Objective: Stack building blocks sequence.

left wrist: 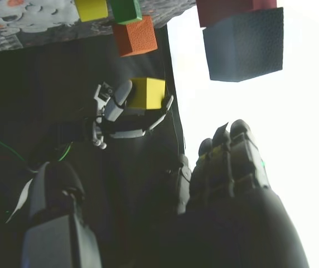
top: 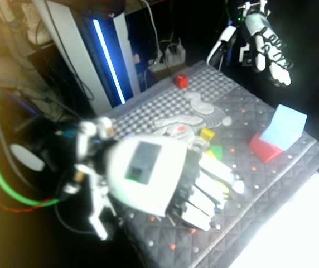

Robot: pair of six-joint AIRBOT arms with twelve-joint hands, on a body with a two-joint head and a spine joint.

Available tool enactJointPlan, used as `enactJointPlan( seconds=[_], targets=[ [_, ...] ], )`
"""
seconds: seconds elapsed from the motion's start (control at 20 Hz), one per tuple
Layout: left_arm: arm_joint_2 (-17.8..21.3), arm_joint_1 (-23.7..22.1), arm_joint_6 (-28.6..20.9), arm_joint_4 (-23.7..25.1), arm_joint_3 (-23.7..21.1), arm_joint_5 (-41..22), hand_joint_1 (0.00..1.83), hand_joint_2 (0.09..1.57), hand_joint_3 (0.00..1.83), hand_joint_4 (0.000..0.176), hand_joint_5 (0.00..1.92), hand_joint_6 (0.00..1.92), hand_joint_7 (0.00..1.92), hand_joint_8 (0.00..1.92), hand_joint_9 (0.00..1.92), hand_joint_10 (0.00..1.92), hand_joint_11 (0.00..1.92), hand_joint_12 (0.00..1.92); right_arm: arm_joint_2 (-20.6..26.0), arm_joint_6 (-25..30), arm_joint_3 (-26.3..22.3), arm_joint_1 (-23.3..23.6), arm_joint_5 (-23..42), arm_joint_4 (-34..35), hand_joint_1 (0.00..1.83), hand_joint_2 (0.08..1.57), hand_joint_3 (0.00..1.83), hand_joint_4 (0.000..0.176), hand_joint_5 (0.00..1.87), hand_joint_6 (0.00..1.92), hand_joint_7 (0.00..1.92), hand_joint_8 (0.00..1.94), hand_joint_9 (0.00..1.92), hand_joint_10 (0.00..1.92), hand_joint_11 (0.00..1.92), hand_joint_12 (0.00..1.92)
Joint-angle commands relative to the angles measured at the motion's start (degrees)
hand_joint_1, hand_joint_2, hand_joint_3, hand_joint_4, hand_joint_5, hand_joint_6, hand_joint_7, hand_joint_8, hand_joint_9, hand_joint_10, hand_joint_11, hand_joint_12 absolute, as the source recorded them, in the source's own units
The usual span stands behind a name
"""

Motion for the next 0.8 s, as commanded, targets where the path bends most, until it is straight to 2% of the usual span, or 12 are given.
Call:
enactJointPlan(
  seconds=[0.0,0.15,0.2,0.25,0.3,0.4,0.55,0.7,0.75],
  targets=[
    [-0.4,-0.7,-0.4,-0.8,0.1,-6.8,0.62,0.89,0.0,0.174,0.05,0.0,0.0,0.0,0.0,0.0,0.01,0.02,0.4,0.0,0.8,0.8,5.5,1.7,1.39,1.04,0.0,0.0,1.17,0.57,1.11,0.78,1.02,1.08,0.93,1.19],
    [-0.7,-0.7,-0.4,-1.1,0.3,-6.8,0.62,0.88,0.0,0.176,0.06,0.0,0.0,0.0,0.0,0.0,0.02,0.03,-0.5,0.0,2.1,0.8,4.0,2.5,1.4,1.05,0.0,0.0,1.14,0.65,1.12,0.75,1.02,1.05,0.94,1.1],
    [-0.7,-0.8,-0.4,-1.0,0.3,-6.8,0.62,0.89,0.0,0.166,0.05,0.0,0.0,0.0,0.0,0.0,0.01,0.02,-0.7,0.0,2.4,0.8,3.7,2.6,1.4,1.05,0.0,0.0,1.14,0.66,1.12,0.74,1.02,1.06,0.94,1.1],
    [-0.7,-0.8,-0.4,-1.0,0.3,-6.9,0.62,0.89,0.0,0.166,0.05,0.0,0.0,0.0,0.0,0.0,0.01,0.02,-0.9,0.0,2.6,0.8,3.6,2.7,1.4,1.05,0.0,0.0,1.14,0.66,1.12,0.74,1.02,1.06,0.94,1.1],
    [-0.7,-0.8,-0.4,-1.0,0.3,-7.0,0.64,0.89,0.0,0.174,0.05,0.0,0.0,0.0,0.0,0.0,0.0,0.01,-1.0,0.0,2.8,0.8,3.5,2.8,1.4,1.05,0.0,0.0,1.14,0.66,1.12,0.74,1.01,1.07,0.93,1.1],
    [-0.8,-0.9,-0.4,-1.0,0.3,-7.2,0.65,0.89,0.0,0.176,0.05,0.0,0.0,0.0,0.0,0.0,0.0,0.01,-1.1,0.0,2.8,0.8,3.4,3.0,1.39,1.05,0.0,0.0,1.13,0.68,1.1,0.77,1.01,1.06,0.93,1.08],
    [-0.9,-1.0,-0.4,-1.0,0.3,-7.2,0.65,0.9,0.0,0.159,0.06,0.0,0.0,0.0,0.0,0.0,0.0,0.01,-1.4,0.0,2.9,0.8,3.2,3.0,1.39,1.05,0.0,0.0,1.12,0.68,1.1,0.77,1.02,1.07,0.97,1.1],
    [-1.0,-1.0,-0.4,-1.0,0.3,-7.2,0.66,0.9,0.0,0.152,0.06,0.0,0.0,0.0,0.0,0.0,0.0,0.01,-1.5,0.0,2.8,0.8,3.1,3.0,1.39,1.06,0.0,0.0,1.11,0.66,1.09,0.8,1.02,1.09,0.97,1.11],
    [-1.0,-1.1,-0.4,-1.0,0.3,-7.3,0.64,0.9,0.0,0.156,0.06,0.0,0.0,0.0,0.0,0.0,0.0,0.02,-1.5,0.0,2.8,0.7,3.1,3.0,1.39,1.06,0.0,0.0,1.1,0.68,1.07,0.83,1.01,1.11,0.97,1.15]
  ],
)
